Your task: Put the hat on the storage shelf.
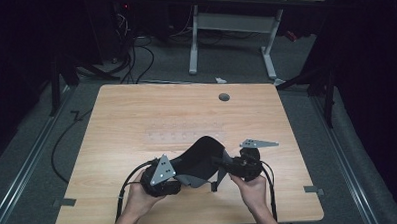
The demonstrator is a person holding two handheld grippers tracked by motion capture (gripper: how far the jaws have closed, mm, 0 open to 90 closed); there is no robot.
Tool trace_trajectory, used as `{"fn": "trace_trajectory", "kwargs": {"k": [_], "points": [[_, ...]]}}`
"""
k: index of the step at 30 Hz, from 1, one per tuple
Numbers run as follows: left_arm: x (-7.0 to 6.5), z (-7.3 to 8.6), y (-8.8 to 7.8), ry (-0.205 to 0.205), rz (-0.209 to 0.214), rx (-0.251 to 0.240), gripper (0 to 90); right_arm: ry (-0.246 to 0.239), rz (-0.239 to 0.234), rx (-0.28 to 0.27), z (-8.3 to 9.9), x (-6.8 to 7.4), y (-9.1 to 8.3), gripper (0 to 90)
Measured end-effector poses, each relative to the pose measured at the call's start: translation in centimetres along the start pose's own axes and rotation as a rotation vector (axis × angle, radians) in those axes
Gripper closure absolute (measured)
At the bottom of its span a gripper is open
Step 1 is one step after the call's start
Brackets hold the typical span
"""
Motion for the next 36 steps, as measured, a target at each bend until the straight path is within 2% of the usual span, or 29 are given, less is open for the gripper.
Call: {"fn": "trace_trajectory", "kwargs": {"k": [1,3,6,7,9,10,11,12,13,15,20,25,26,27,30,31,33,36], "points": [[0.0,0.0,0.0,-0.006,0.006,0.003,53.9,-0.002,-0.001,-0.001,0.0,0.1,-0.1,82.8],[-0.1,-0.2,-0.1,-0.019,0.019,0.002,56.0,0.001,-0.002,0.000,0.0,0.1,-0.1,82.4],[-0.5,-0.2,-0.3,-0.005,0.039,0.007,65.9,0.002,-0.006,-0.008,0.0,0.0,-0.1,79.6],[-0.8,-0.2,-0.5,0.009,0.053,0.007,65.9,0.002,-0.006,-0.008,0.0,0.0,-0.1,79.6],[-1.3,-0.1,-0.7,0.020,0.079,0.010,75.5,0.005,-0.013,-0.020,0.0,-0.2,0.0,76.1],[-1.5,-0.1,-0.8,0.018,0.095,0.015,75.5,0.005,-0.013,-0.020,0.0,-0.2,0.0,76.1],[-1.8,-0.1,-1.0,0.016,0.119,0.021,83.5,0.015,-0.008,-0.021,0.0,-0.4,0.2,72.8],[-2.1,-0.1,-1.1,0.016,0.140,0.017,85.6,0.022,-0.010,-0.020,-0.1,-0.4,0.3,71.1],[-2.3,-0.1,-1.2,0.021,0.153,0.019,85.6,0.022,-0.010,-0.020,-0.1,-0.4,0.3,71.1],[-2.6,0.1,-1.2,0.046,0.149,0.017,86.3,0.026,-0.024,-0.027,-0.2,-0.4,0.3,66.0],[-2.4,-0.2,-1.7,0.000,0.169,0.018,86.4,0.027,-0.023,-0.049,-0.3,-0.4,0.0,55.3],[-1.5,-0.5,-2.0,-0.045,0.147,0.009,86.4,0.031,-0.020,-0.088,-0.2,-0.9,-1.1,50.2],[-1.3,-0.7,-2.1,-0.062,0.141,0.002,86.3,0.033,0.005,-0.086,-0.1,-1.2,-1.4,51.9],[-1.1,-1.0,-2.1,-0.086,0.133,-0.013,86.3,0.014,0.039,-0.086,0.0,-1.6,-1.6,52.2],[-0.5,-1.5,-2.3,-0.108,0.121,-0.031,86.3,0.011,0.098,-0.081,0.6,-2.7,-2.0,52.4],[-0.3,-1.6,-2.4,-0.111,0.117,-0.032,86.3,0.004,0.147,-0.077,1.0,-3.5,-2.2,52.4],[0.0,-1.8,-2.4,-0.117,0.109,-0.036,86.3,-0.012,0.201,-0.074,1.5,-4.4,-2.3,52.3],[0.3,-2.2,-2.5,-0.138,0.102,-0.050,86.3,-0.008,0.266,-0.072,2.4,-6.0,-2.5,51.9]]}}
Point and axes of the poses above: each handheld gripper's, and its own axes: y roughly forward along the jaws, z roughly out of its underside, x roughly to its left, the point moved 6 cm from there along y, roughly forward along the jaws, and after that the axes turned 1 degree about z, right-handed, at the moved point
